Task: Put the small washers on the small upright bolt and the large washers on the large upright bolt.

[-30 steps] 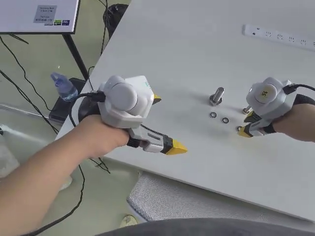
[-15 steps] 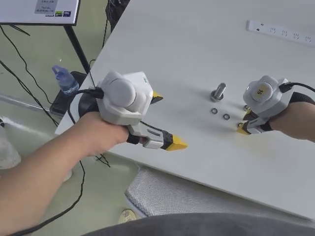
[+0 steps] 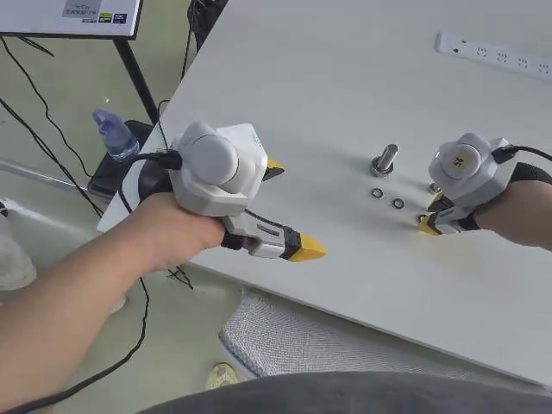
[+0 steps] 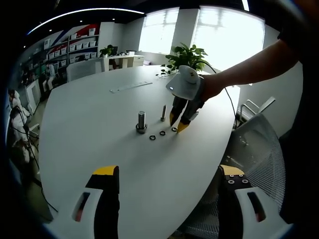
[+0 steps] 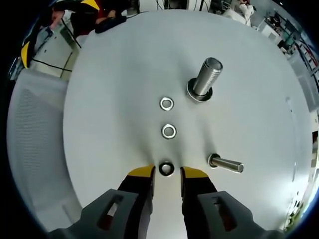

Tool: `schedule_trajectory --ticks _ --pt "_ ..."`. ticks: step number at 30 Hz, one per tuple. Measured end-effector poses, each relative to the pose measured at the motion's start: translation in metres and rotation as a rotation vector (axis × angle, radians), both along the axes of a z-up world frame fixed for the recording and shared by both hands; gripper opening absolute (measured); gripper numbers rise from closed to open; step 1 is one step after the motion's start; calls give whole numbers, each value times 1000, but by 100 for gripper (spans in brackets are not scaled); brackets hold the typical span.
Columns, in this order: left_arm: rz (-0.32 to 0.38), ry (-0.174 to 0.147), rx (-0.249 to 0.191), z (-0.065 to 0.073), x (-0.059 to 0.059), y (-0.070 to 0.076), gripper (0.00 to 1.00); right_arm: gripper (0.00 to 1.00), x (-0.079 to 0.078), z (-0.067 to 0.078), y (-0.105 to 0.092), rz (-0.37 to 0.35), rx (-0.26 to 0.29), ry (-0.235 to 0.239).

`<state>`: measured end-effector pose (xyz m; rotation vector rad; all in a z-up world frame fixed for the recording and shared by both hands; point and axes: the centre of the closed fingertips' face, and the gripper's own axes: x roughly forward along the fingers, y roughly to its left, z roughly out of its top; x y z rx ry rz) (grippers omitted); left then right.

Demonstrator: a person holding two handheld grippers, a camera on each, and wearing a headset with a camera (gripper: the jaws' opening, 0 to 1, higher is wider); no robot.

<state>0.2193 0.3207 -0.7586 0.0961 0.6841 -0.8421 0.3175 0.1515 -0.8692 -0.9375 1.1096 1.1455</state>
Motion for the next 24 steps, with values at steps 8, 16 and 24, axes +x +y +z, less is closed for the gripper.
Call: schedule_trajectory --ticks 8,16,24 --pt "7 8 -2 -2 -3 6 79 15 0 -1 -1 1 -14 -5" --pt "0 6 7 -1 -4 6 78 15 0 0 0 -11 -38 -8" --pt "-2 7 2 -2 -6 2 77 14 0 -1 0 -13 -101 9"
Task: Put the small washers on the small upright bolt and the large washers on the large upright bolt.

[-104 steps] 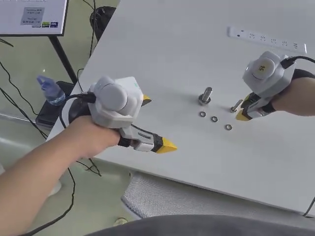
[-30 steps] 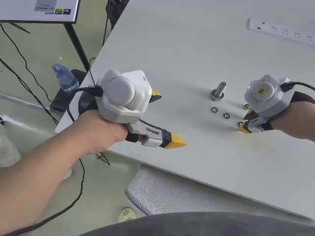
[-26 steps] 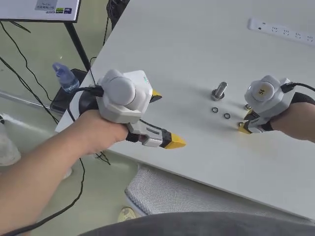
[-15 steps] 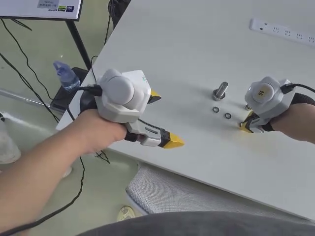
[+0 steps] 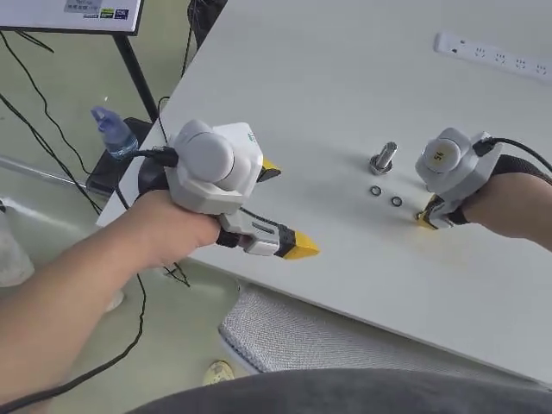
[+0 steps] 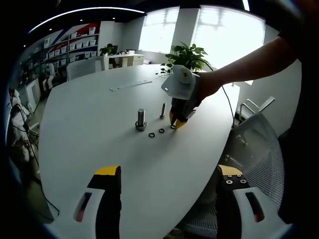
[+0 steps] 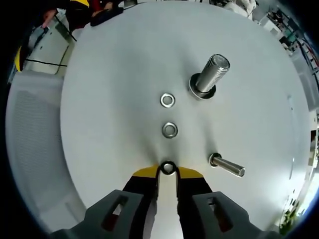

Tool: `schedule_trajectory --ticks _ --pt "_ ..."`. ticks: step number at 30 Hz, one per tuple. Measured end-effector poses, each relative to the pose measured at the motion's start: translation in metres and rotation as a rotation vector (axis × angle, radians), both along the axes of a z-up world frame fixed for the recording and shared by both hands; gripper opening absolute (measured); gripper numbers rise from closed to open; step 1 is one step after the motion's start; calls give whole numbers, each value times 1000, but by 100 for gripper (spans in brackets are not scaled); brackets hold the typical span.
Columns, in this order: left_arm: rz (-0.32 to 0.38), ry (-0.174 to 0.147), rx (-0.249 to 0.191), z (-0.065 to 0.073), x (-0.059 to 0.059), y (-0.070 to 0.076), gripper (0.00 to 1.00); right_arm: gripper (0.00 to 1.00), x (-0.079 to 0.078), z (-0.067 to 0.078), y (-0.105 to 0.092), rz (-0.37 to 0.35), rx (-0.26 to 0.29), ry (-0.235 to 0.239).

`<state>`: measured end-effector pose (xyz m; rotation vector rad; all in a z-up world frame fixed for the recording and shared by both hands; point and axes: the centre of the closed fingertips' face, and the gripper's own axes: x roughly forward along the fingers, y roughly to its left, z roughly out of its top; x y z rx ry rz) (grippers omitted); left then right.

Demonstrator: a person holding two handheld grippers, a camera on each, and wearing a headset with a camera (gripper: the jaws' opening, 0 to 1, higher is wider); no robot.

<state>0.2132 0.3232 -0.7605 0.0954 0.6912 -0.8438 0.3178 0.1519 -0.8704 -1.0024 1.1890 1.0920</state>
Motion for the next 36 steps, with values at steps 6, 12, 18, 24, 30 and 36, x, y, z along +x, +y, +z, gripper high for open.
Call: schedule_trajectory --ticks 6,12,18,24,30,36 --pt "5 2 1 -1 -1 2 77 13 0 0 -1 -15 -1 3" --pt "6 1 3 1 -1 2 76 12 1 2 -1 -41 39 4" --pt "4 3 8 0 0 3 76 12 1 1 0 -31 50 14" --pt "-3 6 15 -2 1 3 76 12 -3 3 -1 -31 57 23" --pt "-3 -4 15 1 4 4 76 12 -5 10 -8 -54 57 30" --pt "3 -7 13 2 5 4 77 12 -5 22 -17 -69 60 24"
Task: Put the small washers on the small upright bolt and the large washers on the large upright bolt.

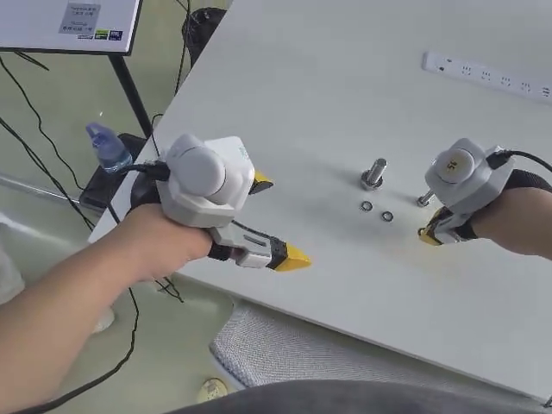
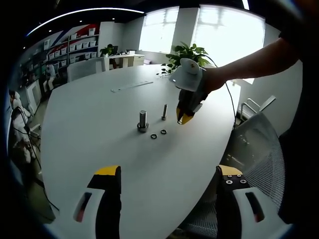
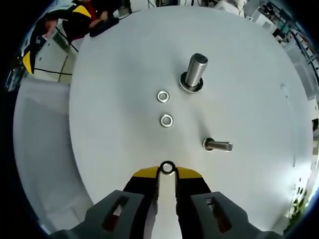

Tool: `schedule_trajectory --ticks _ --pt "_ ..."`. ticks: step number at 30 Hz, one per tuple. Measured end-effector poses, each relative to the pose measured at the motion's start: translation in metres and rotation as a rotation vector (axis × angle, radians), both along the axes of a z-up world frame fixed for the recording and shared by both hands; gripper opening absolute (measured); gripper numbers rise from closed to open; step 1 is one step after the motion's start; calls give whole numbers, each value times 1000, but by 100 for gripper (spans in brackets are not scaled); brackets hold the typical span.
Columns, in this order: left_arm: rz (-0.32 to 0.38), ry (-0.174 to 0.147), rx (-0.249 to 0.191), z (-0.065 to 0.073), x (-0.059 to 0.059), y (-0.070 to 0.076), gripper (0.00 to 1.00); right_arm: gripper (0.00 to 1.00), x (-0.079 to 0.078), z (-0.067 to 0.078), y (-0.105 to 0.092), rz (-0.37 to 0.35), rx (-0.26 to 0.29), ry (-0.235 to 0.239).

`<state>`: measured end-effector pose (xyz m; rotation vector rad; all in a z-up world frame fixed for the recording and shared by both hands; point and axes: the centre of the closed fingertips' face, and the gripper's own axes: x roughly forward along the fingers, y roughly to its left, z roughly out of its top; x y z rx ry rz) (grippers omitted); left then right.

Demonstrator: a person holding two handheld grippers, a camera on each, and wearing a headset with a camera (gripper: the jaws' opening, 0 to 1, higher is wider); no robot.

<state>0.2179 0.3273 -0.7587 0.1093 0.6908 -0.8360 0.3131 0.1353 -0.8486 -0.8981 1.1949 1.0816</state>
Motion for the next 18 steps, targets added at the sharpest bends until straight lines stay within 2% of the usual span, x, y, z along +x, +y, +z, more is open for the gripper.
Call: schedule_trajectory --ticks 10,13,18 --pt "-3 -1 -1 2 1 0 77 12 7 8 -18 -22 -6 -1" --pt "-6 -1 10 2 1 1 77 12 8 12 -18 -30 -2 3" --pt "0 -2 7 3 2 1 77 12 21 17 -17 -49 16 3"
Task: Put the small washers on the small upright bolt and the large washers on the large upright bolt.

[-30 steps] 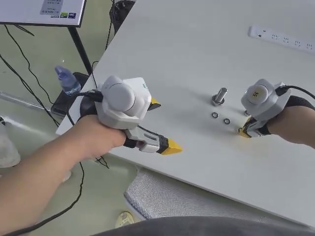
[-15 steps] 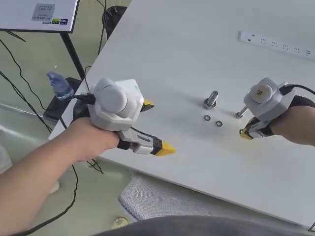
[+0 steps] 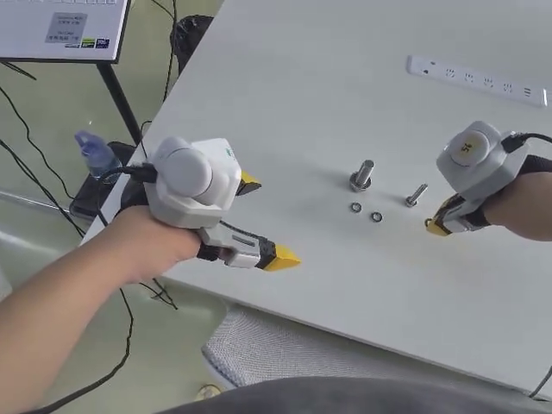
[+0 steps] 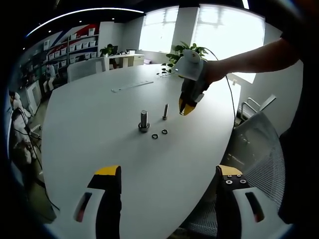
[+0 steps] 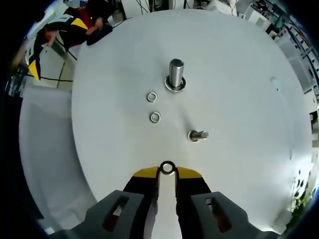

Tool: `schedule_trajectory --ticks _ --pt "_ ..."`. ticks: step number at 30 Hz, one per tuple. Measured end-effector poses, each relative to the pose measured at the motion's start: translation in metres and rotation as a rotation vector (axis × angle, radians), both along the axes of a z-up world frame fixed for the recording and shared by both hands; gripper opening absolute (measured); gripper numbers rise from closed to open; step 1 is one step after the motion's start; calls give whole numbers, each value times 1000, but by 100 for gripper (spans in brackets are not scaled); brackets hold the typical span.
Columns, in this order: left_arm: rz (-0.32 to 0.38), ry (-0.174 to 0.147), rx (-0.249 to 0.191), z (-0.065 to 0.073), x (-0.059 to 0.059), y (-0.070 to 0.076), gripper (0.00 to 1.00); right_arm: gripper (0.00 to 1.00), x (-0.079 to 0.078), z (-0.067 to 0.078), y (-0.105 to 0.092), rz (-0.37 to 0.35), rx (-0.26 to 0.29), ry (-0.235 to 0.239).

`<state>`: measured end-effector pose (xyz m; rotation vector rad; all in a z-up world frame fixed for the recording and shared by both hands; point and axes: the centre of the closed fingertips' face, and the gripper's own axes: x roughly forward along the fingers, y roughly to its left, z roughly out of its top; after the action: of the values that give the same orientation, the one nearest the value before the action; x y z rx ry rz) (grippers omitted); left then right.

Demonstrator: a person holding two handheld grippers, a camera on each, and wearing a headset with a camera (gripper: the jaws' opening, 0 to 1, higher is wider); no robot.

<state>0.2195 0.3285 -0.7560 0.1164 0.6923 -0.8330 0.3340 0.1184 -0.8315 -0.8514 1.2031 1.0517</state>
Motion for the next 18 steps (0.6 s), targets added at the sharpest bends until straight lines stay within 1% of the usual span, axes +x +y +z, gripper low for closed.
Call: schedule_trajectory --ticks 7,13,16,18 --pt "-2 10 4 -3 -4 -1 76 12 13 14 3 -4 3 -16" --pt "6 4 -4 -1 -1 0 77 12 24 26 8 0 17 -35" --pt "6 -2 0 -1 1 0 79 12 30 30 12 -3 25 -42" --pt "11 -4 0 -1 2 1 80 12 38 29 14 -2 27 -44"
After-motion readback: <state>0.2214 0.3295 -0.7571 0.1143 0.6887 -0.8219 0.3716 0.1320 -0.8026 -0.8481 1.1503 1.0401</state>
